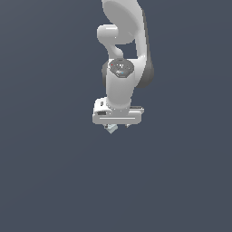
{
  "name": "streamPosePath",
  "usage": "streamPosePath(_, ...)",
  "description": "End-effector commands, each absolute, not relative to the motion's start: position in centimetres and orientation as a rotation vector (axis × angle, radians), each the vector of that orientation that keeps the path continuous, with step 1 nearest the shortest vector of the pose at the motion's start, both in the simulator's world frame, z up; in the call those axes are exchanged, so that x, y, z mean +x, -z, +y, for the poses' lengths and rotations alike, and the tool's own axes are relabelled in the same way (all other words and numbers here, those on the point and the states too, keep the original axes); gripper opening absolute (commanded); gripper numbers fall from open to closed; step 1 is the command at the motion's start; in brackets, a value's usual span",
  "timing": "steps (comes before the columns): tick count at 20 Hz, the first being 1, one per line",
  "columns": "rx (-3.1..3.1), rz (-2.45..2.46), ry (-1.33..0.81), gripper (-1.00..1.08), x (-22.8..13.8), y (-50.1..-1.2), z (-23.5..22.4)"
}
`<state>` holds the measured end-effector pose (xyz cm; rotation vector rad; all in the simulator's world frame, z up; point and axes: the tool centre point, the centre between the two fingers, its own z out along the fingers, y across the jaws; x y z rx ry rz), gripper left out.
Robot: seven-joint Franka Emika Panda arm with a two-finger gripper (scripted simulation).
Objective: Pick up the object and move it to a goal position.
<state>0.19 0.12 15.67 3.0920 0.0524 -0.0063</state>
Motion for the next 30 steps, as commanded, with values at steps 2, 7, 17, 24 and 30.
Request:
streamPosePath(2,3.092,0.052,0.006,1.00,0.2,-15.7,0.1)
streamPosePath(7,3.099,0.041,-0.003,1.00,0.4,-16.3,0.0)
streamPosePath(17,3.102,0.041,-0.008,1.00,0.5,-16.6,-0.1)
streamPosePath(24,3.102,0.144,-0.005,1.00,-0.2,-15.9,-0.5)
streamPosePath(30,3.096,0.305,-0.001,1.00,-1.3,-14.7,-1.0)
